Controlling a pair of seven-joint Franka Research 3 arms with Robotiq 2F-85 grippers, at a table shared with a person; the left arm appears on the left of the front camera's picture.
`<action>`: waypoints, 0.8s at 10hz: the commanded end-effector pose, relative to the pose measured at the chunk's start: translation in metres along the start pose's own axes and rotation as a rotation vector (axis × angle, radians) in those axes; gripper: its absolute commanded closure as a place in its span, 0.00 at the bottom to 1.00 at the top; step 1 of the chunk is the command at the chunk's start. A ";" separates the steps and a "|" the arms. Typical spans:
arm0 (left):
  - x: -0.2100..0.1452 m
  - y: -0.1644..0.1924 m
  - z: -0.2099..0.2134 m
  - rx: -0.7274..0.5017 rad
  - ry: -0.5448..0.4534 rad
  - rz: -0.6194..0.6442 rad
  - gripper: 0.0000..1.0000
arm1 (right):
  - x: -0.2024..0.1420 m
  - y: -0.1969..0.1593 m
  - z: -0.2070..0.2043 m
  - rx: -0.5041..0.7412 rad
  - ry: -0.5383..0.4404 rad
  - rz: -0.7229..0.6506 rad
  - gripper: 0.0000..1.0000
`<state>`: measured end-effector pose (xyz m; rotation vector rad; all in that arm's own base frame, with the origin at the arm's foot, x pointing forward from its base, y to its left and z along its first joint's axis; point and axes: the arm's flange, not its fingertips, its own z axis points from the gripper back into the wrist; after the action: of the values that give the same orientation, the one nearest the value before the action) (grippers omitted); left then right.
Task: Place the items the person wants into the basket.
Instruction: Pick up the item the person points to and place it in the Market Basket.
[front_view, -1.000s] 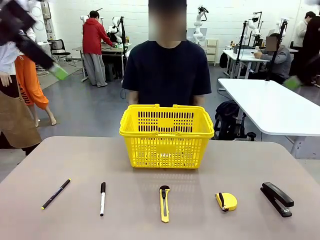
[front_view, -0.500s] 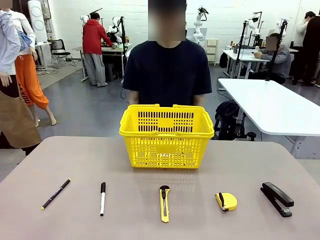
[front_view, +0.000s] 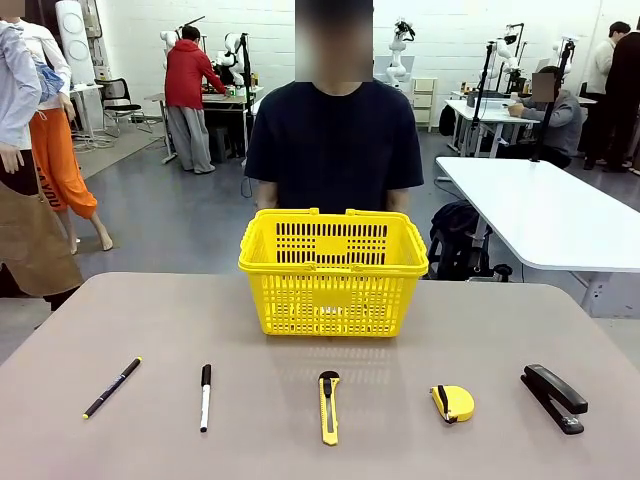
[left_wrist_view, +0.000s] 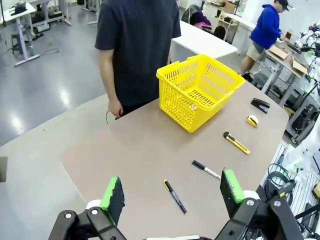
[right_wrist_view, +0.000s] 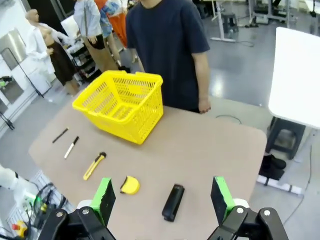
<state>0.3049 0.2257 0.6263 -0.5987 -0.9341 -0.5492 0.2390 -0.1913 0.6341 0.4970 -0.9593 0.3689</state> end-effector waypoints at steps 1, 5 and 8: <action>-0.004 -0.012 -0.003 0.016 0.008 -0.012 0.00 | -0.001 0.005 0.018 0.008 0.151 0.051 0.00; 0.002 -0.014 -0.003 0.031 0.033 -0.003 0.00 | -0.001 0.010 0.026 0.138 0.232 0.088 0.00; 0.002 -0.014 -0.003 0.031 0.033 -0.003 0.00 | -0.005 0.016 0.026 0.061 0.192 0.053 0.00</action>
<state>0.2987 0.2096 0.6291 -0.5419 -0.8962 -0.5336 0.2072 -0.1954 0.6490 0.4945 -0.7592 0.4902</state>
